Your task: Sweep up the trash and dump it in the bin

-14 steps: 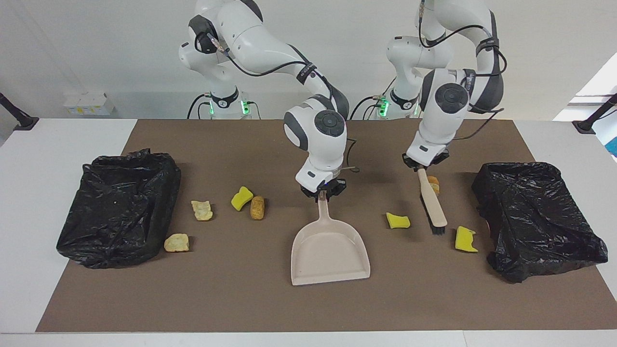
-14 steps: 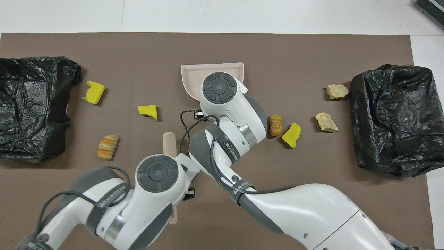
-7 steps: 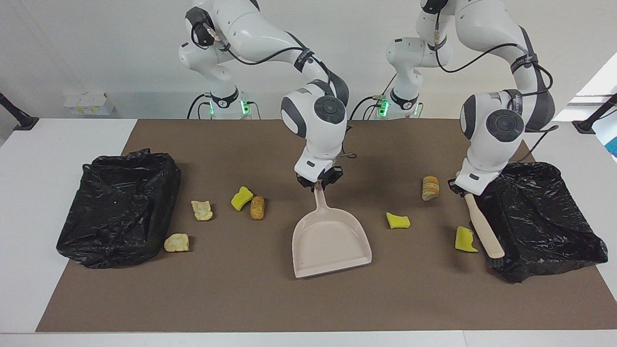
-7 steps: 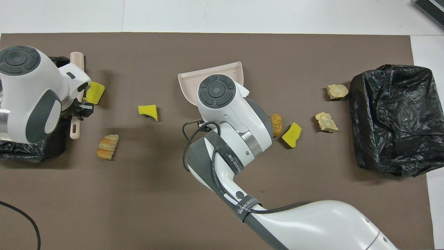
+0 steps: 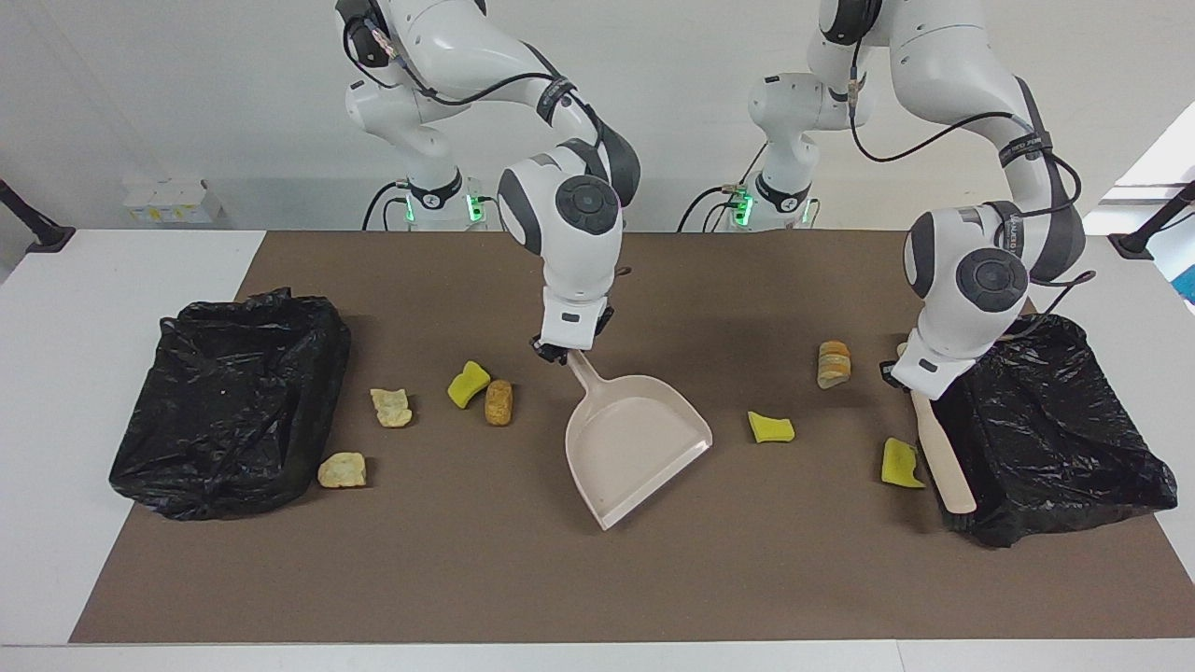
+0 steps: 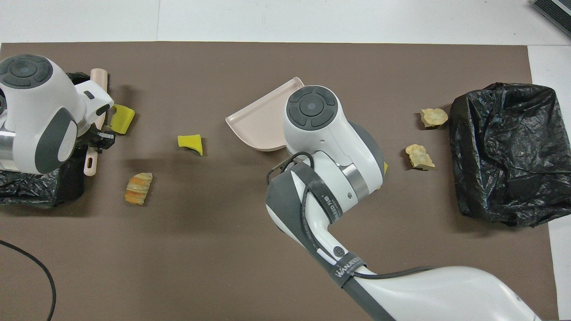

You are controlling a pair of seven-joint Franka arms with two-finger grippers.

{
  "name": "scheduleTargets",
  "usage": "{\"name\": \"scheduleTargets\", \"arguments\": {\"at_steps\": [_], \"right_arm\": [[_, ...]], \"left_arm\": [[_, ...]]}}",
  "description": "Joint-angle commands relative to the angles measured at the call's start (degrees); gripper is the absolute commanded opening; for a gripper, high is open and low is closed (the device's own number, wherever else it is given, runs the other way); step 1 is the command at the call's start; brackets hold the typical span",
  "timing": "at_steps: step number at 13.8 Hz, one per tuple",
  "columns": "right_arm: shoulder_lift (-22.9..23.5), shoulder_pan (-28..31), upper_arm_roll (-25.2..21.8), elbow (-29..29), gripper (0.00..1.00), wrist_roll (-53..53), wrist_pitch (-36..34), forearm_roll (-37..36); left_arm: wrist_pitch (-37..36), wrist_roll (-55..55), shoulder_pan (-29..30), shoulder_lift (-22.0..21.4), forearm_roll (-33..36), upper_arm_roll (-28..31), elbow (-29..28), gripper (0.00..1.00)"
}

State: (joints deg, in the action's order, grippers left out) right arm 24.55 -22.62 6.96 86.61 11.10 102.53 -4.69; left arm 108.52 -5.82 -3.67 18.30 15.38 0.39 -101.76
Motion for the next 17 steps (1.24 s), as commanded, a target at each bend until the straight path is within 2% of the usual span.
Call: {"name": "scheduleTargets", "arguments": {"at_steps": [1, 4, 6, 8, 10, 13, 17], "right_arm": [[-1.61, 1.35, 0.42, 2.25, 0.00, 10.40, -1.18, -2.85], [-2.57, 1.52, 0.59, 3.73, 0.00, 21.55, -3.04, -9.36], [-3.62, 2.05, 0.59, 6.19, 0.00, 29.56, -1.20, -10.86], [-3.98, 1.96, 0.59, 7.43, 0.00, 35.71, 0.56, -13.40], [-3.98, 1.87, 0.59, 9.87, 0.00, 41.17, 5.37, -14.29], [-3.19, 1.70, 0.59, 11.30, 0.00, 42.69, 10.13, -14.29], [-2.14, 1.26, 0.59, 11.47, 0.00, 42.25, 12.78, -14.47]], "left_arm": [[-0.24, 3.69, 1.29, -2.29, 1.15, -0.74, -4.66, 0.00], [-0.86, 10.64, 0.42, -3.88, 0.53, -0.92, -7.13, 0.00], [-2.08, 10.83, -0.54, -3.88, -0.08, -1.71, -7.05, 0.00], [-3.40, 10.57, -2.66, -3.97, -4.45, -1.97, -6.88, 0.00], [-5.24, 9.69, -6.07, -4.06, -8.16, -1.89, -6.18, 0.00], [-7.96, 7.93, -7.75, -7.04, -9.04, -1.97, -6.00, 0.00], [-13.50, 3.29, -7.93, -12.39, -9.58, -1.89, -6.52, 0.00]]}}
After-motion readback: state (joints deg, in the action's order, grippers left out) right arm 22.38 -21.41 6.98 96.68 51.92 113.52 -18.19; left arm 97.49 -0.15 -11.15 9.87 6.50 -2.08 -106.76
